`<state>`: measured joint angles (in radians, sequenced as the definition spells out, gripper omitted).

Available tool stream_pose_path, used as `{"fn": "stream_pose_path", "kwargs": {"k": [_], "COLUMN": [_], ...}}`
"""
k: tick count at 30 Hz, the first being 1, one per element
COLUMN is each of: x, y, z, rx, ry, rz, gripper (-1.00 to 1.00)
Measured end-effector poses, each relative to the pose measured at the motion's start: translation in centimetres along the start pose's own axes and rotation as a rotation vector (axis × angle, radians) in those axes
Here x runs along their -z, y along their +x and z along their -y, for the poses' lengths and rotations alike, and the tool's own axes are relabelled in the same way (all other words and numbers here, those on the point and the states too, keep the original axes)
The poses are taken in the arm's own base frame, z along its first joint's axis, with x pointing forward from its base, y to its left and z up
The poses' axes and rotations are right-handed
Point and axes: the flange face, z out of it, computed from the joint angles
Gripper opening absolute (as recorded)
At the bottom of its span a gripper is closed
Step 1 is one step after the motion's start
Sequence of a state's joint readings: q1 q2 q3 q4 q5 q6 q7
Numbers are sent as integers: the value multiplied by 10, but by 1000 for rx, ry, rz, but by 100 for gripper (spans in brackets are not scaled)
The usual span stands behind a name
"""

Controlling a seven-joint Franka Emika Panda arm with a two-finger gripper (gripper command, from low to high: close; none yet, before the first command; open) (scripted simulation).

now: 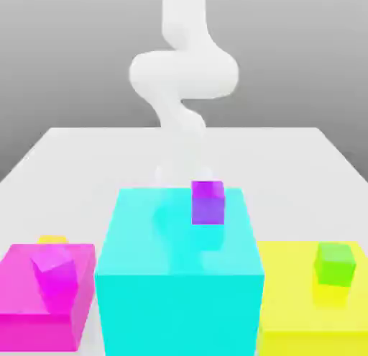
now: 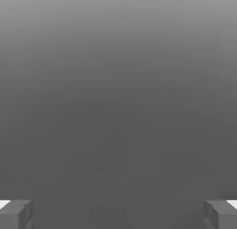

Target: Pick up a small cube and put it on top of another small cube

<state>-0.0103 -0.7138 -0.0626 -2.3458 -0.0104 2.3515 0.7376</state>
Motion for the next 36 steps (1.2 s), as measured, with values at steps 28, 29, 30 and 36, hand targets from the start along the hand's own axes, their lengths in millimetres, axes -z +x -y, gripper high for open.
{"fn": "stream_pose_path", "kwargs": {"k": [28, 29, 30, 36], "x": [-324, -330, -330, -331], "y": [-117, -122, -122, -123], "z": [-469, -472, -472, -473], "rx": [-88, -89, -89, -90], "ry": [-535, -534, -534, -533], "rz": [482, 483, 483, 485], "gripper": [0, -100, -100, -100]}}
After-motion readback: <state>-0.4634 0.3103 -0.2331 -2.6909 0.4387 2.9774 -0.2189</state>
